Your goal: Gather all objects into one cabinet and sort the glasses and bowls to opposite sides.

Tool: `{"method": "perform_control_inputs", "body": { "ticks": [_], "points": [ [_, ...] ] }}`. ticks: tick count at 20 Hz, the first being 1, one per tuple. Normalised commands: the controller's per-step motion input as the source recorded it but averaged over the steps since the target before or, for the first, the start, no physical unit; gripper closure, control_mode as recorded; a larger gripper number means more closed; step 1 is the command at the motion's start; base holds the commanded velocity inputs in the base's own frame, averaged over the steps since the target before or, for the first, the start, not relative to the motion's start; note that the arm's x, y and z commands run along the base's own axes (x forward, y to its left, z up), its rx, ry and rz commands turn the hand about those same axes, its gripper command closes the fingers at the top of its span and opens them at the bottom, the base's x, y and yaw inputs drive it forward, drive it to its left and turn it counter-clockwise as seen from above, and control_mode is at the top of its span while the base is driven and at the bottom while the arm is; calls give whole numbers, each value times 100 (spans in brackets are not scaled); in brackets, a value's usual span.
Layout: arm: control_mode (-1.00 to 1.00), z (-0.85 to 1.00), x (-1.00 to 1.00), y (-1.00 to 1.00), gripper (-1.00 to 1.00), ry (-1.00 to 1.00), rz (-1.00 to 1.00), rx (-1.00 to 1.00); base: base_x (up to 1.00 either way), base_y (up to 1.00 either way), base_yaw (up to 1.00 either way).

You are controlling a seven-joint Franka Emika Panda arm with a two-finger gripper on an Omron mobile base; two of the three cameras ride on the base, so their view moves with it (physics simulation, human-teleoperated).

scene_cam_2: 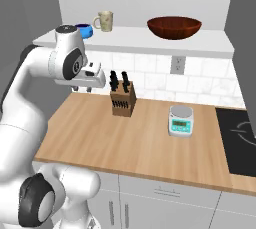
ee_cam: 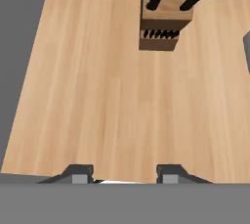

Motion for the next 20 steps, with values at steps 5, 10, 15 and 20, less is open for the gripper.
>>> {"method": "perform_control_inputs", "body": {
  "ticks": [5,10,15,20],
  "points": [
    [-100,-12,-42,-29,-100,-7,0,6,0,0,0],
    [-100,-10,-100,-89,-100,-25,4,16,0,0,0],
    [-100,2,-95,-64,-100,-13,6,7,0,0,0],
    [-100,18,-74,-22,-100,0,0,-1,0,0,0]
  ]
}}
